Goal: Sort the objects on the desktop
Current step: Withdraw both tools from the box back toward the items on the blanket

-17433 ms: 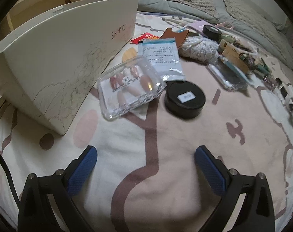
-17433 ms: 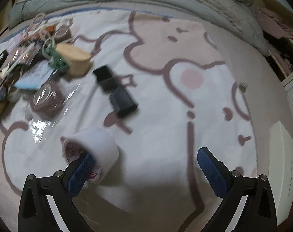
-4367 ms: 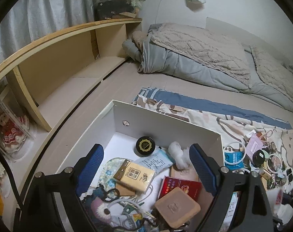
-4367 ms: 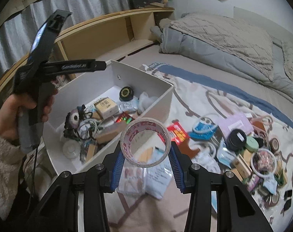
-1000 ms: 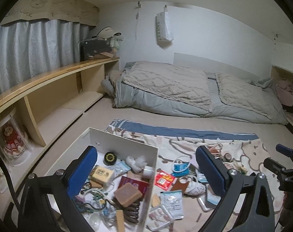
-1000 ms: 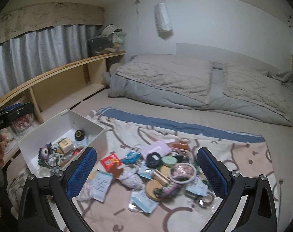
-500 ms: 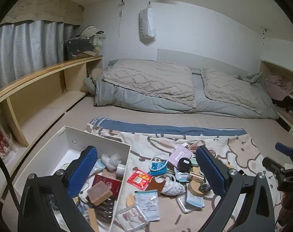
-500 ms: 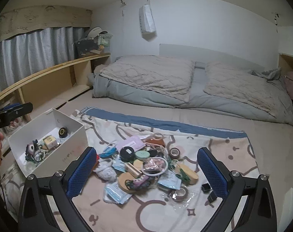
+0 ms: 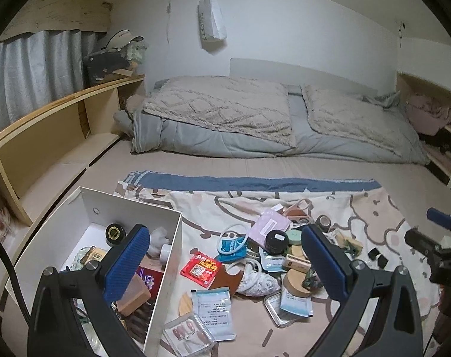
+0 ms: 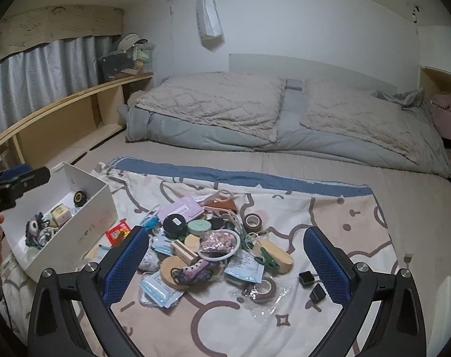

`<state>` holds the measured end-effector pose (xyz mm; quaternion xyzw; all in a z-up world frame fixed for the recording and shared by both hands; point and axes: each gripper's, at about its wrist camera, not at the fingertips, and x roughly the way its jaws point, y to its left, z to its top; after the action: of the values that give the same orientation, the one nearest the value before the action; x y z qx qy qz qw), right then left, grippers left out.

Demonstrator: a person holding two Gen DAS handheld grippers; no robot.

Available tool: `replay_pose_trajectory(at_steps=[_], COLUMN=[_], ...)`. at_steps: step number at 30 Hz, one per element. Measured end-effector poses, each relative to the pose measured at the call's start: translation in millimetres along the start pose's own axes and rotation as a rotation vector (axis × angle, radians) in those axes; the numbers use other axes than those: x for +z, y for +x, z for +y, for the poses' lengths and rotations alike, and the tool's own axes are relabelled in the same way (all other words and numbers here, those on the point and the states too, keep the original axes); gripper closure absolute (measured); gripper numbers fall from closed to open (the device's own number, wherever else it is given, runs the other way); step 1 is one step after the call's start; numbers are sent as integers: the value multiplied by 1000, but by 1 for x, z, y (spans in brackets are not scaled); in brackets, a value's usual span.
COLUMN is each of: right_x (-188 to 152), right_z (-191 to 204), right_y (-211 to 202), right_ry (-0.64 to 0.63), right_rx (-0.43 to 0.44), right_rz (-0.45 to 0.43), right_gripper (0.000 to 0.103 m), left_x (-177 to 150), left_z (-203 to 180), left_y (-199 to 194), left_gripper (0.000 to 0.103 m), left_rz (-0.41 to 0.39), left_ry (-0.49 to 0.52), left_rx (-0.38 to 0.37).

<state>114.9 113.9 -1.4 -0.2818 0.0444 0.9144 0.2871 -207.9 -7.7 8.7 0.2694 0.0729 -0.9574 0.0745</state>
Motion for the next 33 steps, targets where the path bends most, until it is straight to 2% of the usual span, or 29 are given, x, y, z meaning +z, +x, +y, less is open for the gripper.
replay_pose_trajectory(at_steps=[12,26,33], right_x=[-1,-13,-9], right_z=[5,-17,-21], right_y=[63,149,187], right_ry=[0,155,119], right_rx=[-53,-151,-210], right_rz=[107,298,337], right_gripper=[0,0,0], left_x=[-10,-17,-19], left_z=[-6,-8,-4], left_y=[35,50,57], left_gripper=[1,1,1], left_rz=[72,119,139], left_ry=[16,62,61], left_rx=[-4,-53,-73])
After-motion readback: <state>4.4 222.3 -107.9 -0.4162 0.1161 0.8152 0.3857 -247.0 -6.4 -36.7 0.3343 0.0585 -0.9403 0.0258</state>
